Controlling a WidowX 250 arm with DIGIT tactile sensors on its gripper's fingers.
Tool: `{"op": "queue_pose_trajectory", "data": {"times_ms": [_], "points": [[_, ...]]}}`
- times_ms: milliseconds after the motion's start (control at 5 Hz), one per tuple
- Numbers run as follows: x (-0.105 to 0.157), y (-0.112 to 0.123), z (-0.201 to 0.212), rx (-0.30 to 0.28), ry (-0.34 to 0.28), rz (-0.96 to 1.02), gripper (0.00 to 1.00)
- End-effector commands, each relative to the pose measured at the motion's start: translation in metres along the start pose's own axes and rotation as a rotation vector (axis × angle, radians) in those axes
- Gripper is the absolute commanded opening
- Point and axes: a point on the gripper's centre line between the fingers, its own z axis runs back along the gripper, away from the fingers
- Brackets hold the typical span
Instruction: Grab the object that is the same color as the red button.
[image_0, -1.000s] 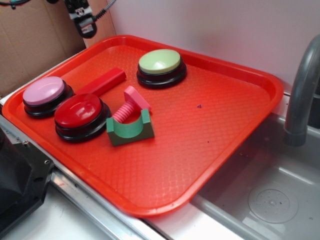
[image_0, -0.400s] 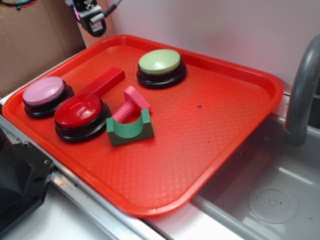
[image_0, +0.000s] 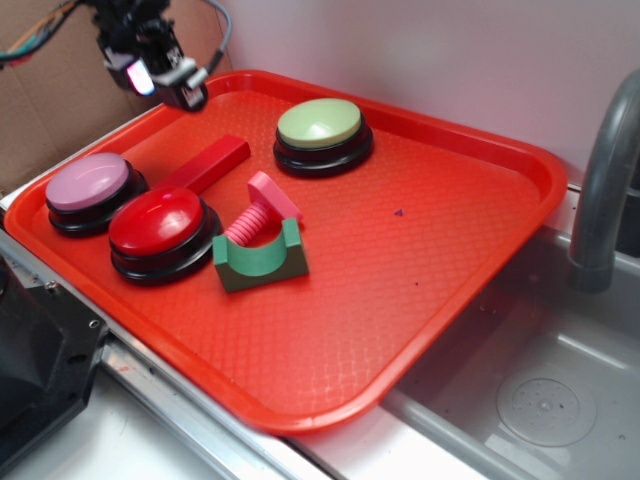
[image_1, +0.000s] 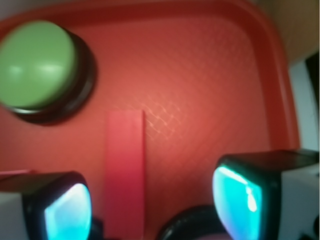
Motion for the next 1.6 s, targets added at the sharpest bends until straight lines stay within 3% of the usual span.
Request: {"op": "queue_pose_trajectory", "data": {"times_ms": [0,400,600,800,1200,1400], "points": [[0.010,-0.008,-0.029,0.027,0.053,-0.066,1.00],[0.011,-0.017,-0.048,0.031,0.100,-0.093,1.00],[0.012,-0.021,-0.051,0.049,0.106,-0.109,0.82],[0.012,-0.025,-0.051,0.049,0.096,-0.129,0.00],[0.014,-0.027,-0.027,0.020,0.081,-0.158,0.00],[0.016,-0.038,0.023,0.029,0.005,-0.169,0.00]]}}
